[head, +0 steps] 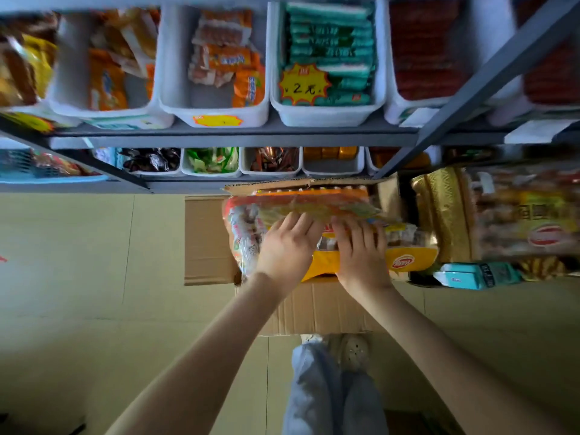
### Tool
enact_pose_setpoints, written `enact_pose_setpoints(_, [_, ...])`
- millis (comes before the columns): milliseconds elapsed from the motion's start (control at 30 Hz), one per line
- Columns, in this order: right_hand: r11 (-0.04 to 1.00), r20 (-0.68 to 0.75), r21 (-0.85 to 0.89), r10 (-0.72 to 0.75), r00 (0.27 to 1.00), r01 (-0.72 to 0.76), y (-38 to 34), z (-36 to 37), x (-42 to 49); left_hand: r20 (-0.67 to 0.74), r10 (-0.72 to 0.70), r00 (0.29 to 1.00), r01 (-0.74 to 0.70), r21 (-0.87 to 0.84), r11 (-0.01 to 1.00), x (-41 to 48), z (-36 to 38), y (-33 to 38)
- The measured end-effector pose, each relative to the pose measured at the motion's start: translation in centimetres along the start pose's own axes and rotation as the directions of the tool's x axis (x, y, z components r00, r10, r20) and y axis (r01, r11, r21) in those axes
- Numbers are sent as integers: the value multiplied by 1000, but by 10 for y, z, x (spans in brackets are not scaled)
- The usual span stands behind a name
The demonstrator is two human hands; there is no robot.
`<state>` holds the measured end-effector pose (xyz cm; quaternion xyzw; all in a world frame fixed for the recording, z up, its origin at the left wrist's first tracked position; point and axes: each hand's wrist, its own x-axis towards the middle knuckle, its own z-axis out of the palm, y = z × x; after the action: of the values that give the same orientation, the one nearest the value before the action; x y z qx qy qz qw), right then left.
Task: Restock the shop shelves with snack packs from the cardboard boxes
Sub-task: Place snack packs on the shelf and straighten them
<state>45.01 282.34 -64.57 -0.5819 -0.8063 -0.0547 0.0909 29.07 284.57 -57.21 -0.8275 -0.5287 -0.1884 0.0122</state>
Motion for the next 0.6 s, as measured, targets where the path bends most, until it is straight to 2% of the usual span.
enact_pose_setpoints(167, [996, -130, 31, -76, 989, 80, 17, -110, 31, 3, -8, 1000, 8, 10, 1000, 30, -95, 21])
enact_pose_setpoints(300, [990, -118, -82, -124, 985, 115, 51, -211, 51, 37, -2, 999, 1, 6, 1000, 56, -160, 49])
enact_pose_setpoints(433, [978, -136, -204, -80, 987, 51, 94, -302, 60, 176, 95, 980, -108, 66, 992, 90, -202, 87])
enact_pose_setpoints(500, [968, -151, -251, -47, 987, 8, 115, -341, 60, 162, 129, 978, -147, 104, 984, 114, -218, 109])
enact_pose_setpoints(600, [951, -177, -305, -2, 984, -53, 147, -396, 56, 69, 195, 978, -203, 157, 966, 153, -238, 147])
